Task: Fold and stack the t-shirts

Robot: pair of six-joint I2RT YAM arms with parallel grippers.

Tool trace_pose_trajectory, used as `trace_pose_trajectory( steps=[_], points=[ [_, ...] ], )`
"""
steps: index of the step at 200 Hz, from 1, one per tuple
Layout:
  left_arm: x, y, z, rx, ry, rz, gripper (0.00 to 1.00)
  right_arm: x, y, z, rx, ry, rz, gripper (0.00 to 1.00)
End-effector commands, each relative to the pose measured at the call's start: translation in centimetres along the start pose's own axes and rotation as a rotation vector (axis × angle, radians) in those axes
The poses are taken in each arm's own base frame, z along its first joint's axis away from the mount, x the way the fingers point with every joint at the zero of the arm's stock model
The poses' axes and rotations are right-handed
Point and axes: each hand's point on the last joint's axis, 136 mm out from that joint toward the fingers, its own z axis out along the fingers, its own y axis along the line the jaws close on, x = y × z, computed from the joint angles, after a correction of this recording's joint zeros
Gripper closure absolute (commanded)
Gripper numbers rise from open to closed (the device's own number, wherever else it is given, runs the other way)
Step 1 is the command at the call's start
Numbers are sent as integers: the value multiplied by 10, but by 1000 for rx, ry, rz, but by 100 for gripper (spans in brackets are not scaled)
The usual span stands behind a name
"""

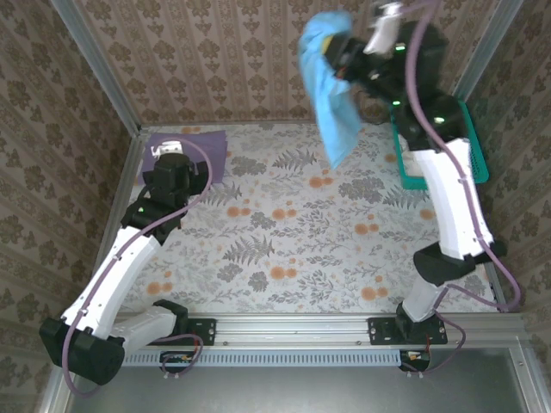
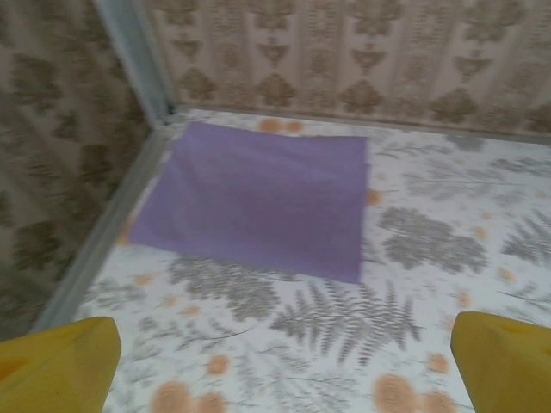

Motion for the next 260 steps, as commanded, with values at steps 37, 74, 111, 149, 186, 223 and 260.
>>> trace_pose_trajectory(
  steps=[37,74,111,149,186,223,260],
  points=[
    [15,20,-5,-98,58,30,0,182,-119,50,379,594,192,49],
    [60,-56,20,236,318,61,0,203,-245,20,673,573,404,20],
    [127,-102,22,442,643,113,4,250,-282,-2,633,557,593,22],
    [184,-119,-8,618,870,153,9,355,-272,-5,526,817,674,40],
    [222,-139,-46,799,995,200,10,401,-255,11,450,872,639,43],
    [244,-160,-47,862,1073,168,12,429,-260,23,452,899,624,50],
    [268,-175,-31,762,1103,295,14,435,-280,33,497,879,567,47]
  ],
)
